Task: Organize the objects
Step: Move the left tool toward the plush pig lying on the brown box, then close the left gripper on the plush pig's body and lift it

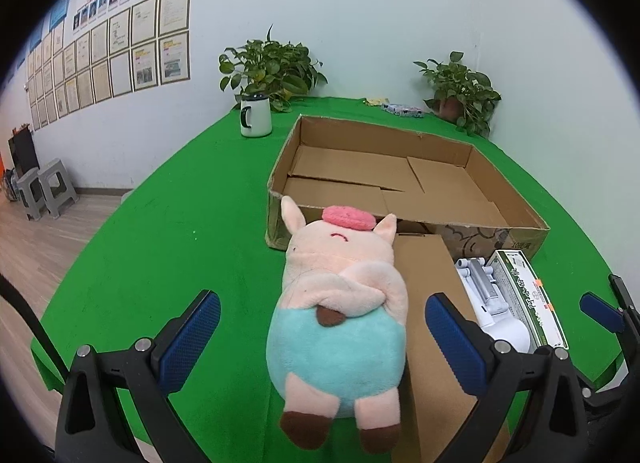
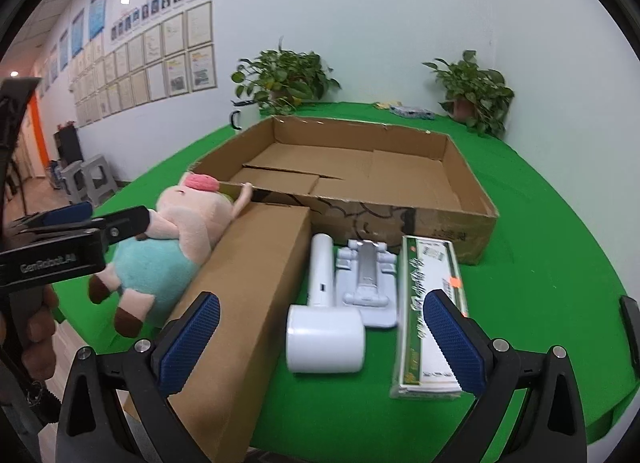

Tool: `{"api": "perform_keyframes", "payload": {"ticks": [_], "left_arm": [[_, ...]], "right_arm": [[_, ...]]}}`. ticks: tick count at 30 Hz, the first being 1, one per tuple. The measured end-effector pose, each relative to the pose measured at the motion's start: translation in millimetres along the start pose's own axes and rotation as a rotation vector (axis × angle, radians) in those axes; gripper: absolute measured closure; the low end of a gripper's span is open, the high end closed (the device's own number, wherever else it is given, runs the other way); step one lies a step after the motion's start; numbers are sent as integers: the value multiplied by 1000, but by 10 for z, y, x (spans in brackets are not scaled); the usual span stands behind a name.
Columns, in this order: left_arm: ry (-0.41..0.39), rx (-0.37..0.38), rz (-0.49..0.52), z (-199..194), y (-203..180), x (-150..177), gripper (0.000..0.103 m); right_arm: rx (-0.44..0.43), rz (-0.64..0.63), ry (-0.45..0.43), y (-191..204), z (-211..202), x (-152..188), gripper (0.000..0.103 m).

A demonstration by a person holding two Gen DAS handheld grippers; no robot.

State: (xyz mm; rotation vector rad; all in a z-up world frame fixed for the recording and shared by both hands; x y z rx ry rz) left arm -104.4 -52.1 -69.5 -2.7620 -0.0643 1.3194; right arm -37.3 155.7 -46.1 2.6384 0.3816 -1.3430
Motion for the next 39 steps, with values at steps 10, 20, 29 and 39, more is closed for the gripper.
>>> {"api": "perform_keyframes", "payload": {"ticks": [10,20,29,39], "left_arm": [[156,112,-52,366,113,334,3],[148,281,-93,329,43,451,43],[91,237,-96,-39,414,542,49],[72,247,-211,-420,942,883,49]], "right_arm": [[-372,-108,-79,770,-162,-171,0],[-482,-48,-4,976,-17,-206,0],[-556,67,160,1326,400,-380,0],[-570,76,455,2456,1131,-76,1]]}}
Point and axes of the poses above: each gripper's, at about its wrist camera, not at the fingertips, and z roughly the way its jaws point, y to its left, x to its underside, the point moved 10 cm from there along z, roughly the way its jaws point
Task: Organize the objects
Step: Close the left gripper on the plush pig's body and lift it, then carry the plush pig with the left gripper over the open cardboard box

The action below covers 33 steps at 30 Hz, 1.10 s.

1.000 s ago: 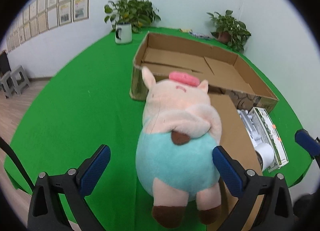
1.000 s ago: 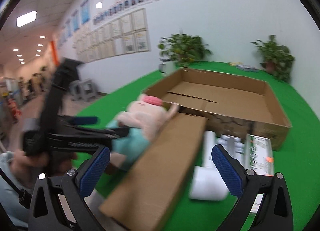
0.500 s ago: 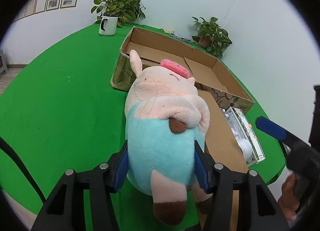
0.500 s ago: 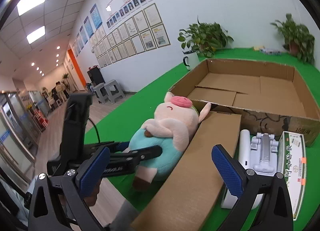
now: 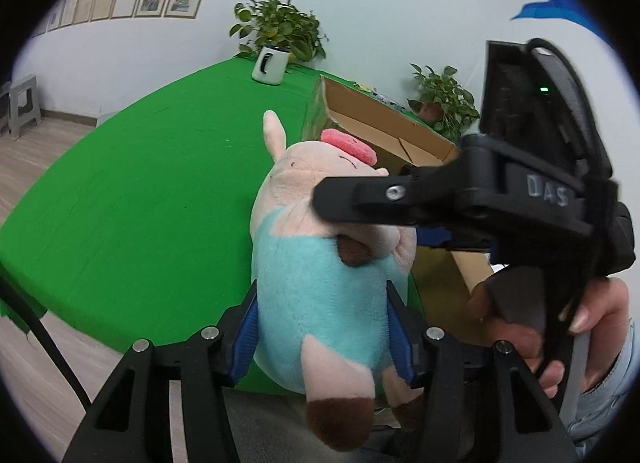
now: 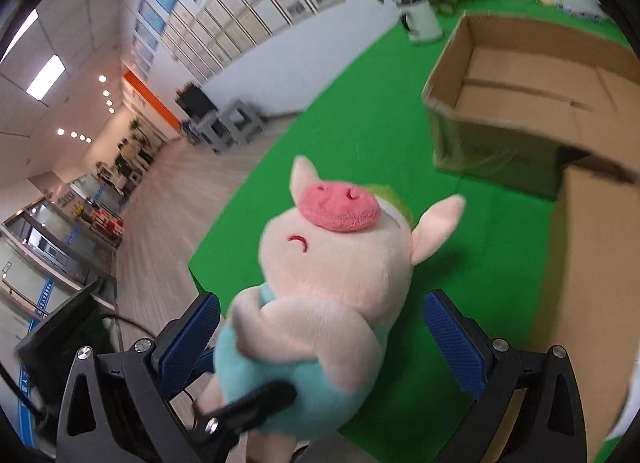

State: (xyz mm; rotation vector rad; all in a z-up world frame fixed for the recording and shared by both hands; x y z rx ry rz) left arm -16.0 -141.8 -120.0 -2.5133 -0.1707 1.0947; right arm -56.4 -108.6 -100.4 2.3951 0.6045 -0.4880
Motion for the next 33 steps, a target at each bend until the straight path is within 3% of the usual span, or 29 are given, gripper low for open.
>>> {"api": "perform_keyframes", "payload": {"ticks": [4,9,19,25,30,33], "left_arm": [[-9,49,-76,-58,102,52,49],[-7,59,-103,-93,139,90,48],[12,-3,-62,-105,52,52,50],[-50,-66,-9,-341,-107,-89,51],[-109,-85,75,-472,-451,-417,51],[-152,-47,141,-440,-784,-665,51]], "right_arm": [[3,-7,37,162,216,35,2],[49,-49,23,288,309,48,17],[64,-46,-43,401,276,116,31],[1,-51,-101,492,-34,92,35],[-36,-74,-232,560,-629,-140,35],[-14,-85,-334,470,-1010,-375,35]]}}
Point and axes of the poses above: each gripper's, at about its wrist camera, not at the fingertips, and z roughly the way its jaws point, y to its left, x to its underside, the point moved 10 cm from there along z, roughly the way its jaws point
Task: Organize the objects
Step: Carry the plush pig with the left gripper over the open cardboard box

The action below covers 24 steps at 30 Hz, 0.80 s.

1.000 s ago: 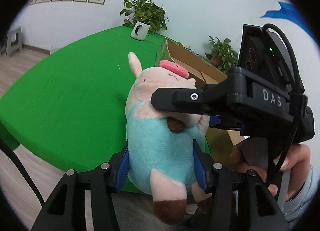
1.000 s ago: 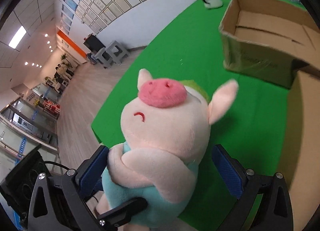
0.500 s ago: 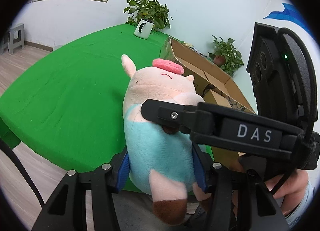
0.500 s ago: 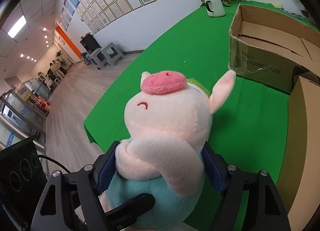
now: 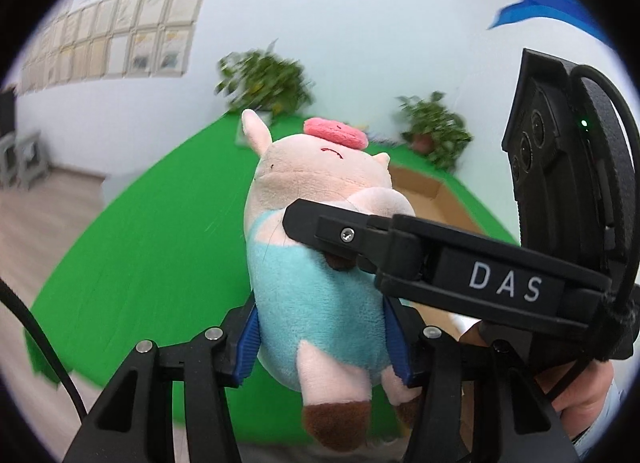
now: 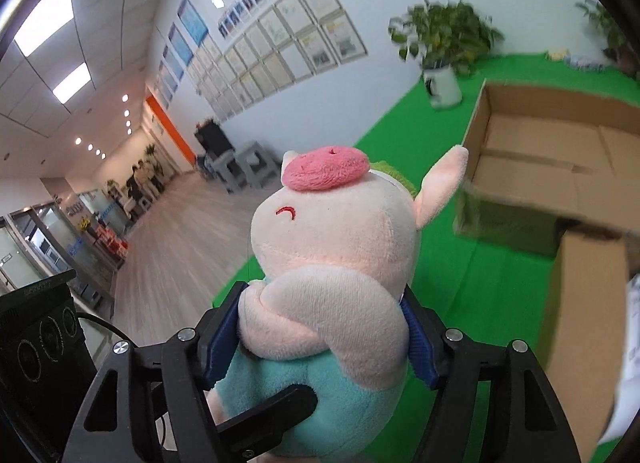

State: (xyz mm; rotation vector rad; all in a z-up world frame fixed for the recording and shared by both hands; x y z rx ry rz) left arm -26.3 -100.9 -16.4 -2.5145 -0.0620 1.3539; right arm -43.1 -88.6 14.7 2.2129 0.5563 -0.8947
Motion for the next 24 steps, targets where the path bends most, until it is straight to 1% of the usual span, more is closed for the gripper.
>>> {"api": "perform_keyframes", "payload": {"ticks": [3,4,6,9,11,13,14,16,17,19,21,24], "left_arm": [[-43,59,71,144,-342,-361,51],[-54,74,87,250,-424,-487,51],[-85,119,124,285,-645,-687,51],[-116,184,162,412,-902,-1002,51],[-137,220,181,475,-1036,-1204,51],[-155,253,189,549,-1134,-1375,51],[-160,268,187,592,-1147,-1457,51],[-169,297,178,693,-1183,-1633,51],[-167,307,171,701,-1150,-1634,51],[-157,324,157,784,-1140,-1718,51],[-154,324,156,875,-1135,-1793,51],[-137,332,146,976,-1120,-1829,51]], "right_arm": [[53,-5,-95,-233,-355,-423,36],[67,-7,-120,-305,-448,-542,36],[106,-14,-181,-416,-685,-822,36],[172,-35,-252,-575,-1022,-1202,37],[203,-42,-282,-718,-1258,-1458,37],[239,-64,-307,-766,-1424,-1683,37],[251,-72,-311,-734,-1615,-1736,37],[273,-83,-314,-753,-1759,-1904,36],[286,-85,-315,-764,-1808,-1996,36],[302,-87,-310,-831,-1838,-2163,36],[309,-73,-312,-927,-1939,-2347,36],[309,-60,-306,-1085,-1743,-2624,36]]}}
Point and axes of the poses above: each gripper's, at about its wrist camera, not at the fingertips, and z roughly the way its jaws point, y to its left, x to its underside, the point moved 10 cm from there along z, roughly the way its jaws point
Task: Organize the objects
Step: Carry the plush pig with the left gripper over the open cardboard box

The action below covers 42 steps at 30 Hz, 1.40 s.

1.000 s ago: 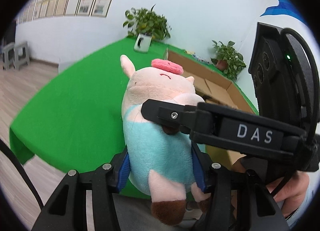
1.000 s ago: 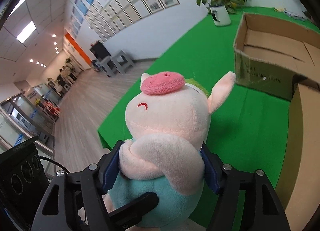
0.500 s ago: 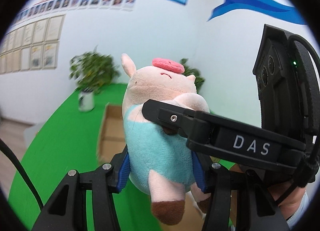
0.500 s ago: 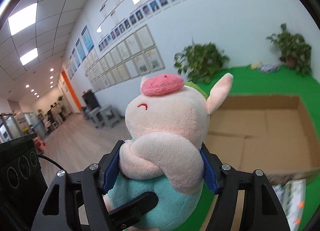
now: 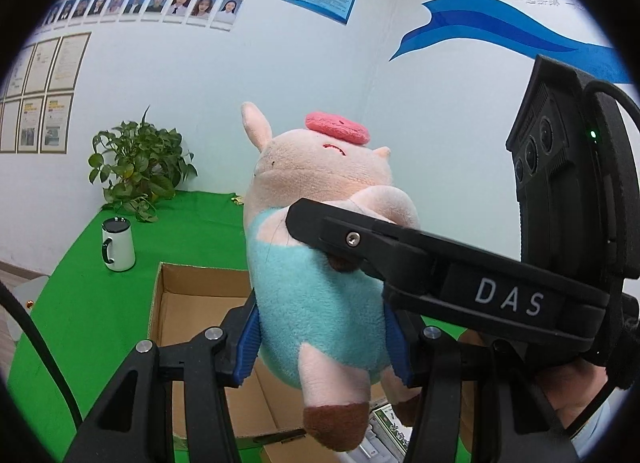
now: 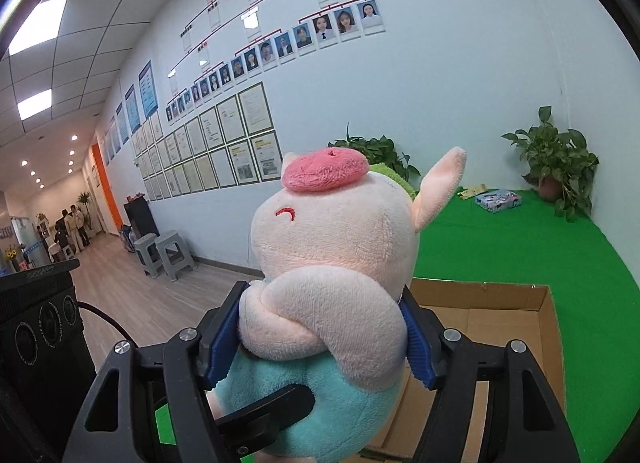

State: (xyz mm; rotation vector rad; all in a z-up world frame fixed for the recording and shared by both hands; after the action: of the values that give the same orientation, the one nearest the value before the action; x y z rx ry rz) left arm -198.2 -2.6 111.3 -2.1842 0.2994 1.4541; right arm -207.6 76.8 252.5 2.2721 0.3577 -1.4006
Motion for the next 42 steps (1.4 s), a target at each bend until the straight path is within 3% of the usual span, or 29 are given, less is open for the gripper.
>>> {"api": "perform_keyframes", "payload": {"ticks": [4,8,16,23,34,39,42], "left_arm": [[29,0,-26,130,81,37,51],[66,4,-62,361,335,78,51],[132,10,-134,597,745,250,51],[245,-12,-232,869,1109,584,51],[477,-132,-364,1071,1713,1405,49],[503,-195,-357,904,1734,1402,44],[467,-238,-324,774,1779,1354,47]], "right_arm": [[8,13,32,-123,466,-34,36],[12,22,78,-121,1144,235,37],[6,30,164,-200,1886,647,37],[-12,77,275,-396,2608,1047,37],[-85,221,514,-645,3721,2292,37],[-131,263,549,-565,3917,2532,36],[-132,268,569,-483,4024,2564,35]]}}
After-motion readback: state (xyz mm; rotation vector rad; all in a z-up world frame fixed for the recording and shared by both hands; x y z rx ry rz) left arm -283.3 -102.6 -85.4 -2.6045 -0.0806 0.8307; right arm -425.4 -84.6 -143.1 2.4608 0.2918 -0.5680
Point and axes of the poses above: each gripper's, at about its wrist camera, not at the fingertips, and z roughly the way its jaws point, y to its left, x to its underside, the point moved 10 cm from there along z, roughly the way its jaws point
